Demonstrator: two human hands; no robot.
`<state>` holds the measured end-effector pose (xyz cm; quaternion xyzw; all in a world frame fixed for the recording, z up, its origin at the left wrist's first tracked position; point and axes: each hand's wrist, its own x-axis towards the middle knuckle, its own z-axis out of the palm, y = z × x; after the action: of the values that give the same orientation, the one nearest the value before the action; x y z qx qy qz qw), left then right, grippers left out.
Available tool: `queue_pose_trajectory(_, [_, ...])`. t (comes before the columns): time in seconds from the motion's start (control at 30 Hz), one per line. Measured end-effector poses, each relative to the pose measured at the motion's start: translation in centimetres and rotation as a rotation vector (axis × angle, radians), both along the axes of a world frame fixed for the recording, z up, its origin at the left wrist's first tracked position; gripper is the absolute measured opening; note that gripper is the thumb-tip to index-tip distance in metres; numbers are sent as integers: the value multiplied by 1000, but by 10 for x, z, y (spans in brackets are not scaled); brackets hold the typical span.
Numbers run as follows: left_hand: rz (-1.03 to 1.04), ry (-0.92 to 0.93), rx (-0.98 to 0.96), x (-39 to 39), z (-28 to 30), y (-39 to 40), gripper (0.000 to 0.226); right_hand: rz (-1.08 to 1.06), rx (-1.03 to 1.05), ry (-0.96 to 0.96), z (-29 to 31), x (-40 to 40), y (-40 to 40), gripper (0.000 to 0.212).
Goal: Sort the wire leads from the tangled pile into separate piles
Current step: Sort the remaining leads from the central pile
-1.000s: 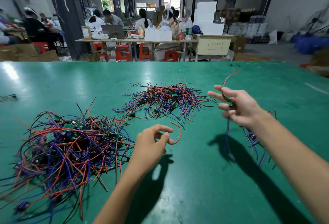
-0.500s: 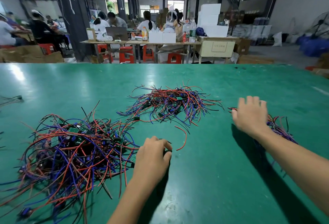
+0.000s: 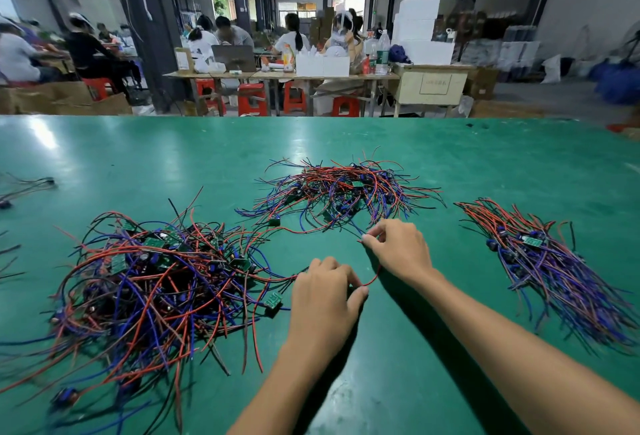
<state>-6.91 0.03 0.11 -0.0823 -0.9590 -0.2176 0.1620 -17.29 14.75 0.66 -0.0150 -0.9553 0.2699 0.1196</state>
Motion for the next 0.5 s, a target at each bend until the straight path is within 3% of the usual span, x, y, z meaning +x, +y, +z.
queue_pose_trajectory(0.23, [-21,27,46,0,-5,1,25,6,-261,44,-9,23,8,24])
queue_pose_trajectory(0.37, [14,9,-50,0,-2,4,25,-51,-556,183,-11,42,15,15])
queue_pose_trajectory(0.5, [58,-23,-156,2,1,-1,15,-4,-886,200,-1,62,22,7])
